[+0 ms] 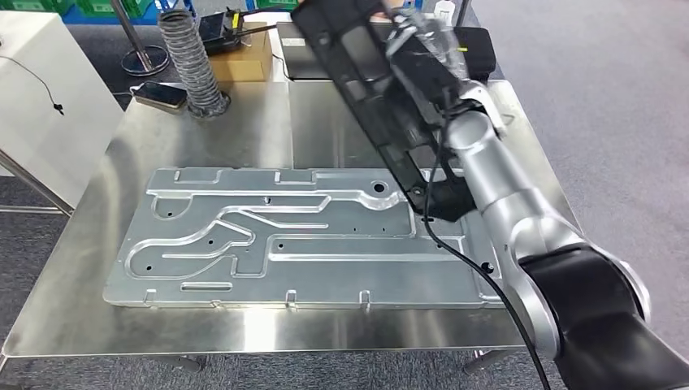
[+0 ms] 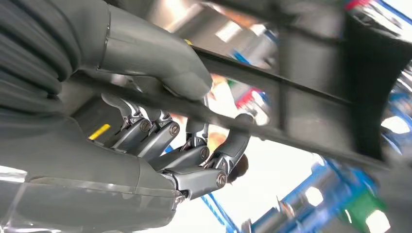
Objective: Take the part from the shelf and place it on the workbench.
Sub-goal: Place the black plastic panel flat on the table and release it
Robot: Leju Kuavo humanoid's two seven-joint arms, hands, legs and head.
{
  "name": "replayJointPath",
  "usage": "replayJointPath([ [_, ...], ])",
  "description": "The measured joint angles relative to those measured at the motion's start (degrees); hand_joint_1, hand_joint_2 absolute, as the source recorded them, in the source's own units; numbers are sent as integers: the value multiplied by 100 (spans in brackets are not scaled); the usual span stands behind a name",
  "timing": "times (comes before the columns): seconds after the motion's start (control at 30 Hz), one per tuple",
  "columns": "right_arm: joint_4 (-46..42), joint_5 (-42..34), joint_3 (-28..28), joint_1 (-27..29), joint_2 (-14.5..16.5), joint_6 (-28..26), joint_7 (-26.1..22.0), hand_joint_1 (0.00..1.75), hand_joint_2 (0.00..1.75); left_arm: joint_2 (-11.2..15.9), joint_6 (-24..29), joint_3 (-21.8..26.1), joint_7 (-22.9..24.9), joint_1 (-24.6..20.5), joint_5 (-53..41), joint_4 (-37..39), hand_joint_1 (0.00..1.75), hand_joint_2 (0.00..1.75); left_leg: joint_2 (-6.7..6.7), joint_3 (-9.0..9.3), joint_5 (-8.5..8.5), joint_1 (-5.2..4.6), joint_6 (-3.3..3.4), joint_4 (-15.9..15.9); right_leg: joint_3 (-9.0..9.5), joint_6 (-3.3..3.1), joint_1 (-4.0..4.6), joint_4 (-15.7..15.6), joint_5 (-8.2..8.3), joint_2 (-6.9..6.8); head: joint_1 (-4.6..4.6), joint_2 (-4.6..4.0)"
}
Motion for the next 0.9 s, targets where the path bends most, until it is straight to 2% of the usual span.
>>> replayJointPath([
  [0.07,306,121,180,-29,155,10,110,175,175,0,5,-4,-1,-5,0,0,0,0,17,-29,-115,6,-59,136,78,-64,-25,-75,6,-16,1,-1],
  [0.1,432,160,248,-28,230,13,151,175,175,-1,7,-7,-2,-5,0,0,0,0,27,-135,-248,12,-88,370,110,-93,-39,-103,8,-29,1,-1],
  [0.17,652,227,353,-25,358,11,219,175,175,-6,9,-8,0,7,0,1,0,0,43,-504,-571,28,-143,1109,128,-131,-31,-109,-7,-47,0,-1],
  [0.2,735,268,400,-22,420,9,254,175,175,-6,13,-8,-1,16,-1,1,0,0,46,-683,-669,37,-166,1436,130,-136,-28,-105,-15,-48,0,-2],
  [0.23,812,311,446,-22,480,9,295,175,175,-5,19,-8,-11,25,-3,1,0,0,49,-780,-658,47,-185,1583,138,-133,-29,-100,-27,-48,0,-2],
  [0.27,877,355,491,-23,538,9,335,175,175,-5,27,-9,-34,31,-9,1,0,0,52,-767,-536,60,-202,1509,153,-122,-34,-92,-45,-47,0,-1],
  [0.33,976,433,568,-27,647,14,417,175,175,-4,49,-17,-108,36,-24,1,0,0,59,-475,-114,96,-228,825,194,-74,-48,-55,-104,-48,0,-1],
  [0.37,1014,463,597,-28,695,19,447,175,175,-5,61,-22,-141,35,-31,1,0,0,58,-303,26,98,-227,461,196,-40,-43,-20,-138,-48,0,-1],
  [0.43,1089,506,648,-26,774,29,500,175,175,-7,79,-31,-205,37,-40,1,0,0,52,-144,102,93,-163,107,174,23,-21,28,-174,-45,1,0],
  [0.5,1158,530,688,-15,834,31,543,175,175,-7,79,-35,-278,43,-46,1,0,0,48,-151,80,78,-60,106,157,71,-15,34,-177,-43,1,0],
  [0.57,1204,540,707,-8,874,25,566,175,175,-11,63,-37,-337,42,-46,1,0,0,49,-150,86,79,14,96,108,121,-32,157,-278,-44,1,-1],
  [0.6,1221,544,710,-6,889,20,570,131,131,-13,52,-38,-361,37,-50,1,0,44,51,-147,89,83,45,88,14,143,-39,363,-403,-43,1,-1],
  [0.67,1257,544,711,7,917,9,576,44,44,-15,35,-44,-407,28,-70,1,0,131,56,-145,80,68,88,87,-338,165,-44,1083,-733,-43,1,-1],
  [0.7,1276,546,711,21,932,2,582,0,0,-15,29,-51,-424,26,-83,1,0,175,57,-142,75,54,101,88,-520,165,-44,1430,-842,-43,1,-1],
  [0.73,1298,550,711,36,944,-3,590,0,0,-15,25,-60,-437,24,-94,1,0,131,56,-136,68,39,113,89,-637,153,-39,1627,-855,-43,1,-1],
  [0.77,1317,558,711,47,955,-8,599,0,0,-15,23,-70,-445,23,-102,1,0,87,53,-126,62,22,122,89,-653,125,-28,1612,-761,-42,1,0],
  [0.8,1331,568,711,53,963,-11,606,0,0,-17,22,-80,-451,22,-111,1,0,44,47,-112,55,4,130,90,-564,80,-11,1379,-578,-42,1,-1],
  [0.83,1341,578,711,52,971,-12,612,0,0,-22,21,-91,-458,22,-118,1,0,0,42,-97,47,-9,136,89,-401,10,19,993,-351,-42,1,-1],
  [0.9,1345,595,711,42,988,-15,616,0,0,-48,12,-115,-476,19,-136,7,0,0,40,-91,33,-31,126,89,-98,-120,83,312,-80,-50,1,-1],
])
